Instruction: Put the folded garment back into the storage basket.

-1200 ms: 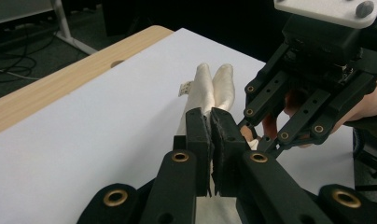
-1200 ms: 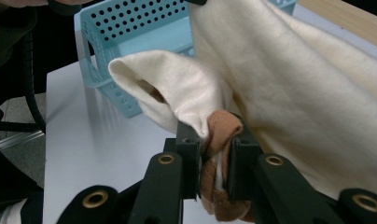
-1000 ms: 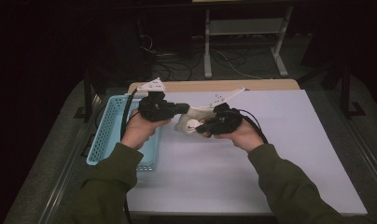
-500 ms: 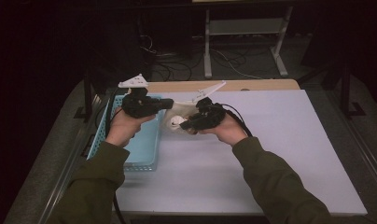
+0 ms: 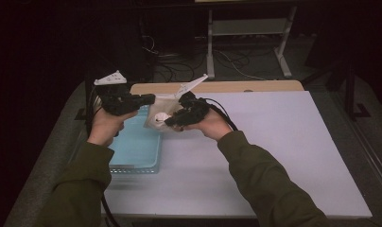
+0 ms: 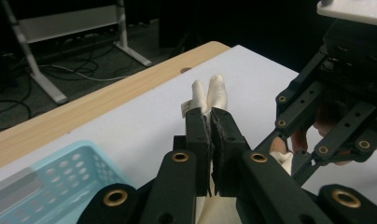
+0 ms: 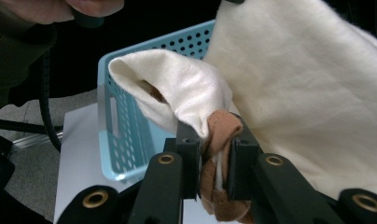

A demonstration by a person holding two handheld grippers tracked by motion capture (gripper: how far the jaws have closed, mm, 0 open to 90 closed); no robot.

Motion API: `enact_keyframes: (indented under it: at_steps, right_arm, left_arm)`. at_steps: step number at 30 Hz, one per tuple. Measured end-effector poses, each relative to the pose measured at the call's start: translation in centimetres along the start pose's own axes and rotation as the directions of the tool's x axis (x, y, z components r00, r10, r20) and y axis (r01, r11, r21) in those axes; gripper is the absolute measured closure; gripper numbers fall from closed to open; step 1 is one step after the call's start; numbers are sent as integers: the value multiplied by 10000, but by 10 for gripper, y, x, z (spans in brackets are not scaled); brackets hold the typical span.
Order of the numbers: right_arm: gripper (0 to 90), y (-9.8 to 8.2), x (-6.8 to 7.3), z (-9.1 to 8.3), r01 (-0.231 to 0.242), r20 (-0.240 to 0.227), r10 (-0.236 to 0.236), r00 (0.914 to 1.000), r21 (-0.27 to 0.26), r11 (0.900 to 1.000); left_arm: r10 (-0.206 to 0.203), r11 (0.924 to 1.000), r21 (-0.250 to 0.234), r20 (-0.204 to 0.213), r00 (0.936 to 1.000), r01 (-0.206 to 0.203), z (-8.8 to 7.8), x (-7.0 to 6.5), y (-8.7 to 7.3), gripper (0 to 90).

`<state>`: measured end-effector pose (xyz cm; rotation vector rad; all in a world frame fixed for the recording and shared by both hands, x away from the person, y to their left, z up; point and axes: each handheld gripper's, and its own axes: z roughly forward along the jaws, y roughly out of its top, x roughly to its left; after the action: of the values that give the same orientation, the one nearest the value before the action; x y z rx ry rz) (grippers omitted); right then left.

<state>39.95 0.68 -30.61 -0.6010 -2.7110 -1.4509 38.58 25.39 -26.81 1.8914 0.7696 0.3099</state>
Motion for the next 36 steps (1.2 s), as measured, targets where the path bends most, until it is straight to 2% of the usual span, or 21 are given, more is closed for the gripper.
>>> enact_keyframes:
  at_steps: [4, 10, 24, 31, 36]
  right_arm:
    - [773, 11, 3, 9, 172, -87, -172, 9998, -24, 9998]
    - [773, 24, 8, 22, 180, -260, -182, 9995, -75, 9998]
    - [773, 43, 16, 49, 353, -610, -360, 9975, -127, 9993]
    - [774, 49, 21, 61, 388, -779, -394, 9962, -88, 9992]
    - [773, 49, 24, 74, 434, -883, -432, 9952, 5, 9991]
  left_arm:
    - [-86, 9999, -129, -161, 9998, 84, -10, 6, -1, 861]
    - [-238, 9995, -226, -403, 9989, 229, -21, 12, -3, 861]
    - [-453, 9985, -340, -871, 9952, 425, -46, 29, -11, 861]
    - [-693, 9969, -440, -1091, 9916, 649, -55, 37, -17, 861]
    - [-928, 9952, -430, -1408, 9857, 876, -54, 48, -28, 861]
